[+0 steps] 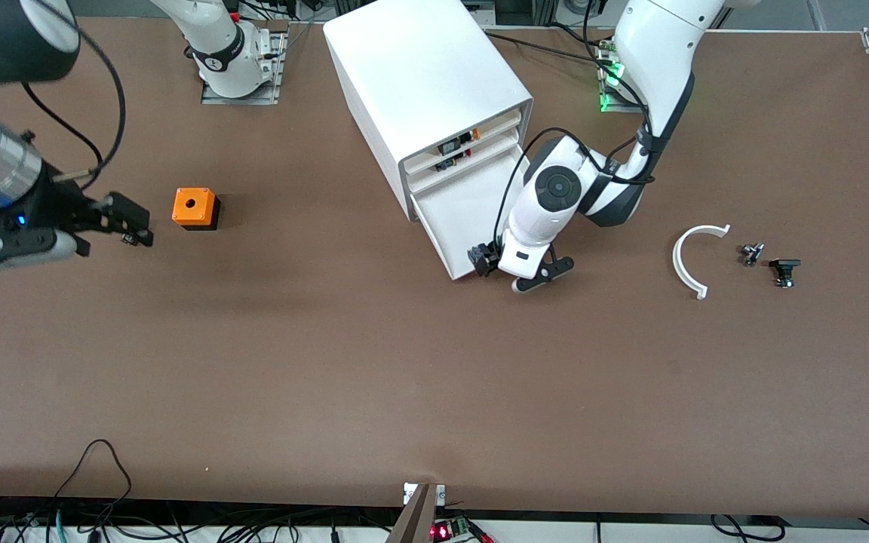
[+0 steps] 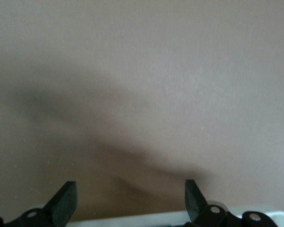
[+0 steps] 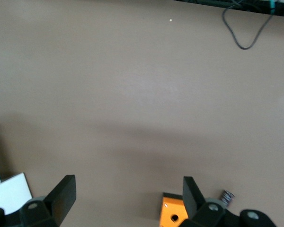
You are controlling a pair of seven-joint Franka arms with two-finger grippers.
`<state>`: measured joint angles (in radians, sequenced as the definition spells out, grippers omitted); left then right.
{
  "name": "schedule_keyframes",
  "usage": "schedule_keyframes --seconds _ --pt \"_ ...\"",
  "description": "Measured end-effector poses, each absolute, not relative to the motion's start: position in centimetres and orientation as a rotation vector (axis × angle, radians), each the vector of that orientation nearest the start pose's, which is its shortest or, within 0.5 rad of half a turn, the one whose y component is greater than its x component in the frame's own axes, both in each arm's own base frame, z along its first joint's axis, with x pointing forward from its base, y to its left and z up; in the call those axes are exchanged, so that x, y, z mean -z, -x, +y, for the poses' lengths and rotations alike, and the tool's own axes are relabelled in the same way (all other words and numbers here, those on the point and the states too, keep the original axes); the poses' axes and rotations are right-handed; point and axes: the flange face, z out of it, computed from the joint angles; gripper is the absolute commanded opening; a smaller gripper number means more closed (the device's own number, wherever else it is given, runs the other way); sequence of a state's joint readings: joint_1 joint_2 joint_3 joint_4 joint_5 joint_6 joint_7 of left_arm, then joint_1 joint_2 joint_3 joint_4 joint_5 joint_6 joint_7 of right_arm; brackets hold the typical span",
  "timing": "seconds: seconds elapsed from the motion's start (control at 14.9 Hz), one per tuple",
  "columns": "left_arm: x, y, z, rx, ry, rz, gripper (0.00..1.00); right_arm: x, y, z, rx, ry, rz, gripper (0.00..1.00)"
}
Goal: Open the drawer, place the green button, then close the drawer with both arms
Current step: 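Push the drawer shut into the cabinet with the left gripper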
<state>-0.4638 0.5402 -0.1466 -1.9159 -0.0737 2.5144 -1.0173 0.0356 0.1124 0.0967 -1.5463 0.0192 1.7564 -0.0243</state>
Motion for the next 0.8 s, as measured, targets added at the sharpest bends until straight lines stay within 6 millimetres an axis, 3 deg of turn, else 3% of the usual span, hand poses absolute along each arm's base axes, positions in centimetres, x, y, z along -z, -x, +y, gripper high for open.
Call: schedule_keyframes --seconds 0.27,0.47,0.8 --pt "-21.9 -51.0 -37.2 -0.095 3.186 -0.752 1.0 -60.6 -56.6 7.3 0.167 3.178 -0.284 1.0" --pt "-21.7 -48.3 -38.8 -0.146 3.196 -0.683 1.0 -61.6 -54.9 7.6 0.118 3.208 -0.304 1.0" --pt "-21.4 -44.2 -41.1 -0.225 3.195 -0.6 1.0 -62.7 -53.9 6.6 0.099 3.146 -0.242 1.0"
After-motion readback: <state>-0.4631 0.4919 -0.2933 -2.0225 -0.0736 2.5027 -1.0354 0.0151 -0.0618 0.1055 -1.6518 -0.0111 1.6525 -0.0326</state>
